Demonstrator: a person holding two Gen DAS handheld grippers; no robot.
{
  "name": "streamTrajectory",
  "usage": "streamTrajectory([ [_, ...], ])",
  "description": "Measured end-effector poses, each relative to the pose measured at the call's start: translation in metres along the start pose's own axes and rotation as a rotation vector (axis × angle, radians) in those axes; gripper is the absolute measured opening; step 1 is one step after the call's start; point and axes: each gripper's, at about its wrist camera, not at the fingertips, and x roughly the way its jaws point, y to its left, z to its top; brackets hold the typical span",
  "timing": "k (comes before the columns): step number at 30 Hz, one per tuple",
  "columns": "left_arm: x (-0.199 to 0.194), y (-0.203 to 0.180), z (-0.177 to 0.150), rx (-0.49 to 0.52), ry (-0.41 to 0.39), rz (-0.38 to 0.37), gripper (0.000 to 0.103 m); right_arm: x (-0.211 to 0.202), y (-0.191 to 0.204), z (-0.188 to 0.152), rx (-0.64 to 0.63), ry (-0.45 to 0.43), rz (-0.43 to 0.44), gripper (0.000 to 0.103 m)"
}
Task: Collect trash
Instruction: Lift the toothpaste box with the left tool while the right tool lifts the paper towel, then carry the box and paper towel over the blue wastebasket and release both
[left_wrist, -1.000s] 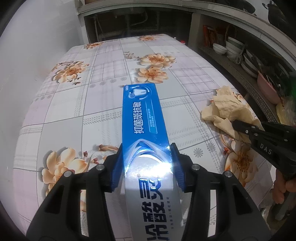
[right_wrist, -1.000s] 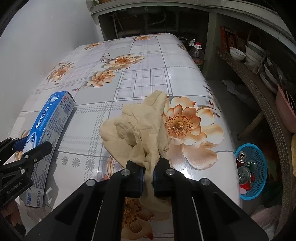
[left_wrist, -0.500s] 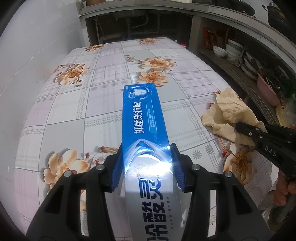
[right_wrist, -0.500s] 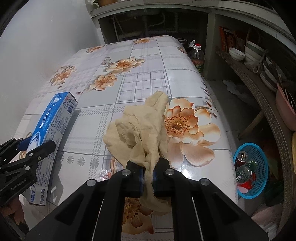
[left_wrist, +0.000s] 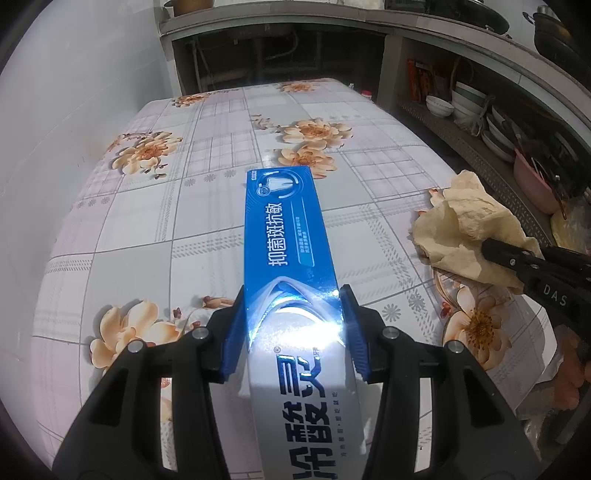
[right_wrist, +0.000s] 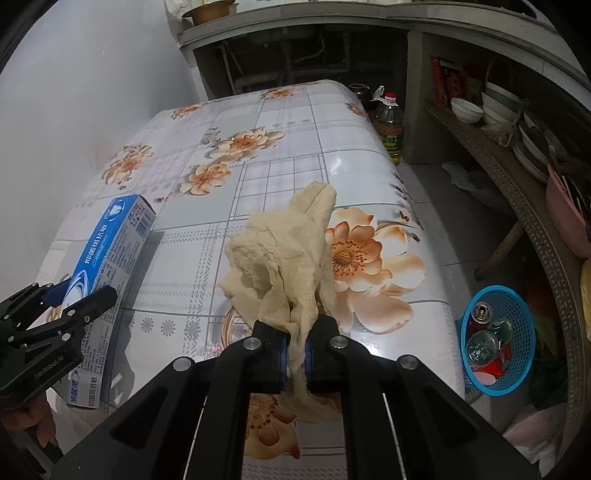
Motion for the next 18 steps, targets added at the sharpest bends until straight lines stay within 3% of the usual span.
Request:
streamTrajectory([
  [10, -0.011, -0.019, 0.01, 0.017, -0.026, -0.016, 0.045, -0.03, -0.038, 0.003, 0.075, -0.065, -0.015, 0.007],
  [14, -0.019, -0.04, 0.029, 0.04, -0.061, -0.112, 0.045, -0.066, -0.089, 0.006, 0.171, -0.137, -0.081, 0.007],
  [18, -0.027, -0.082, 0.052, 0.092, -0.086, -0.252, 0.045, -0.107, -0.164, -0.013, 0.324, -0.205, -0.204, 0.007],
])
